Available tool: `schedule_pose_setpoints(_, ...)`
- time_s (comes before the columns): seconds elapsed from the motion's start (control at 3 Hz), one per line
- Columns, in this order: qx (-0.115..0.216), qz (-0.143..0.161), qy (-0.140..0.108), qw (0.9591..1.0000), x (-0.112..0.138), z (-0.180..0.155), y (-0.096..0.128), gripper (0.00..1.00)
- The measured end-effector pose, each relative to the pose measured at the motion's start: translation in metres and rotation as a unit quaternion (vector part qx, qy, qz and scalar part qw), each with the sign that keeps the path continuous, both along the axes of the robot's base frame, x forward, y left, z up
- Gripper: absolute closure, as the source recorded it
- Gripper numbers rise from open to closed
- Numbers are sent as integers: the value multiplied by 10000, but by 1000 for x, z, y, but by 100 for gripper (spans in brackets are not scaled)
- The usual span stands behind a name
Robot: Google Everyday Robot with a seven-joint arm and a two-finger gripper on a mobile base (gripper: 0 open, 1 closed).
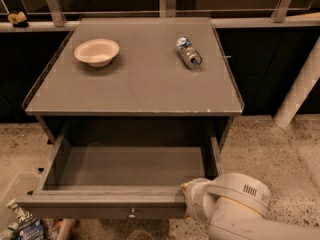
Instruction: Open top drawer
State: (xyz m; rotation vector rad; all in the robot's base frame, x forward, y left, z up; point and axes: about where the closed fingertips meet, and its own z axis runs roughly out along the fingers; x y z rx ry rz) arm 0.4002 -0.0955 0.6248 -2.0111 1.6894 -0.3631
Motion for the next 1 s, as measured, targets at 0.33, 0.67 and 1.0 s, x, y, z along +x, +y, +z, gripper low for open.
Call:
schedule_pose_setpoints(0.33, 0, 0, 0, 10000, 0, 0, 1, 100)
schedule_pose_setpoints(0.67, 1, -14, 10, 10000, -7, -1, 0, 100)
schedule_pose_setpoints(1.0, 2, -14, 9, 10000, -7, 0, 1, 82)
